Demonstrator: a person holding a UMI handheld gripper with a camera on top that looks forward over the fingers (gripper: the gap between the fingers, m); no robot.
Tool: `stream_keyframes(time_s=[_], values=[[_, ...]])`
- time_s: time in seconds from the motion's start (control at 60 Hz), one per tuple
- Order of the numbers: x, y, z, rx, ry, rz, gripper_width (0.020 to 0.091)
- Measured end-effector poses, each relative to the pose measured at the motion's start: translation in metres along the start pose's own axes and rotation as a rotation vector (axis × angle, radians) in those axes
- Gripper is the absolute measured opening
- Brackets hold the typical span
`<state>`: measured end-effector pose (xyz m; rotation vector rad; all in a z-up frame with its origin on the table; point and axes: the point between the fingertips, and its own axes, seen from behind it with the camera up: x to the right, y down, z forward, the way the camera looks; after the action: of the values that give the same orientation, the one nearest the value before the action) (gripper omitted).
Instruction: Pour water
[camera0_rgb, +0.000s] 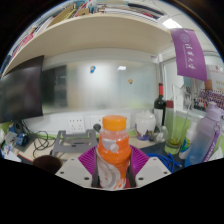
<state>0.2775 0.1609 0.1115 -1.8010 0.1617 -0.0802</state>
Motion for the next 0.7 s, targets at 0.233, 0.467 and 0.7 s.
stream_keyframes(time_s=[0.233, 0.467, 0.7], values=[[0.002, -0.002, -0.004, 0.059, 0.024, -0.044, 0.0488], [0.012, 0.0, -0.024, 0.014, 0.059, -0.063, 0.0788], [0.023, 0.002, -0.119, -0.081, 0.19, -0.039, 0.0842]])
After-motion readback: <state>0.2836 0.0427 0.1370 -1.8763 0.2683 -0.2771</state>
